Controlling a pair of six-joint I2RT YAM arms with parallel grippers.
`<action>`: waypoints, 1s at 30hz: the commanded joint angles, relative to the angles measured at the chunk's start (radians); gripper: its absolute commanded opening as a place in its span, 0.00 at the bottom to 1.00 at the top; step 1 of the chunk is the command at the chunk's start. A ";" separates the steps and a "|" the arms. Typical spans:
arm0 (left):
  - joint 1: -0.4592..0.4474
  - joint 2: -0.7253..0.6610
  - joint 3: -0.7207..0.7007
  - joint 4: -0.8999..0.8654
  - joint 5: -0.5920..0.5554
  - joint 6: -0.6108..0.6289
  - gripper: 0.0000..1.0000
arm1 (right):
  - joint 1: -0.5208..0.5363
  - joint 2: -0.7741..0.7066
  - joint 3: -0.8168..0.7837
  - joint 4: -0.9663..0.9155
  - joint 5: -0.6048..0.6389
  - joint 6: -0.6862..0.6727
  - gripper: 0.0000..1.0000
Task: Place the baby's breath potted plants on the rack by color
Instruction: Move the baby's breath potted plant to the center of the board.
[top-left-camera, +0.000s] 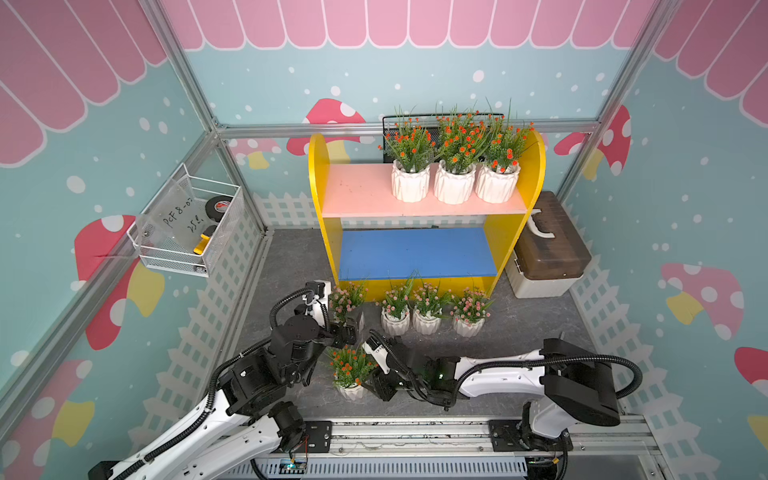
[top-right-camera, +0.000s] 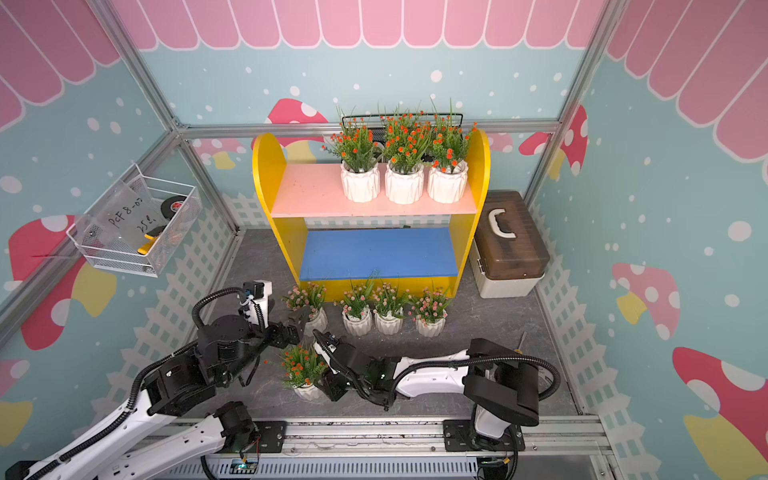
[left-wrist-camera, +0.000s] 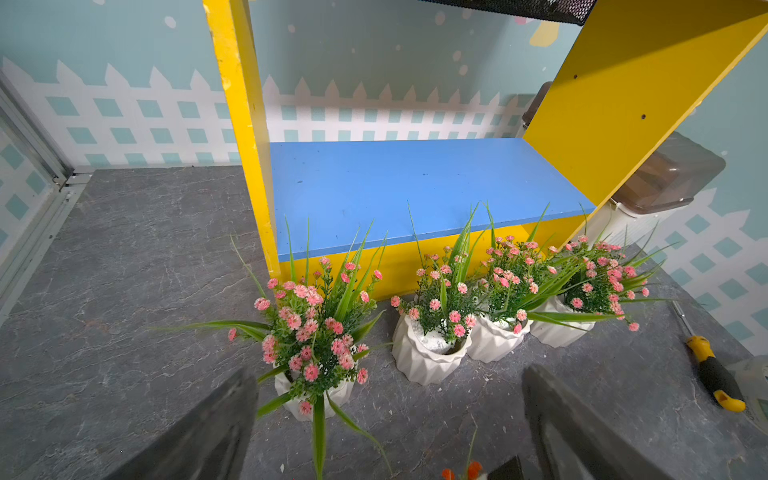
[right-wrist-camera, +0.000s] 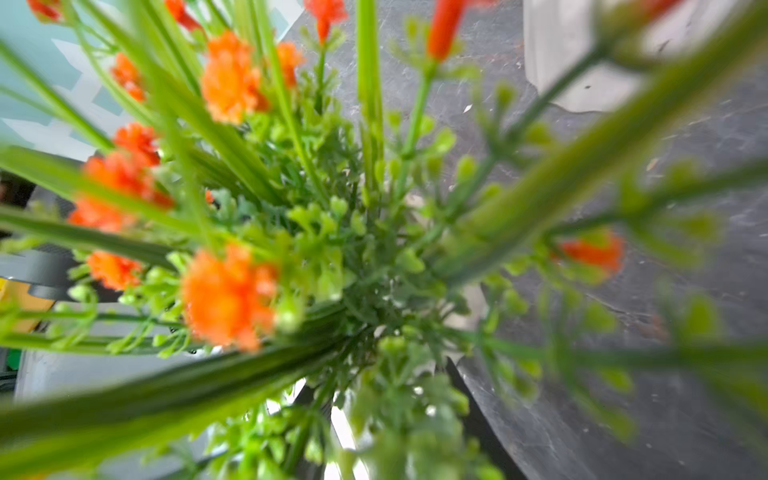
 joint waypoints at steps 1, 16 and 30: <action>-0.005 0.003 0.003 -0.018 -0.016 -0.017 0.97 | 0.008 0.021 0.055 -0.087 0.062 -0.014 0.37; -0.006 0.006 -0.001 -0.013 -0.018 -0.016 0.97 | 0.003 0.144 0.196 -0.271 0.127 0.008 0.25; -0.006 0.006 -0.008 -0.007 -0.024 -0.014 0.97 | -0.025 0.112 0.247 -0.478 0.208 -0.142 0.13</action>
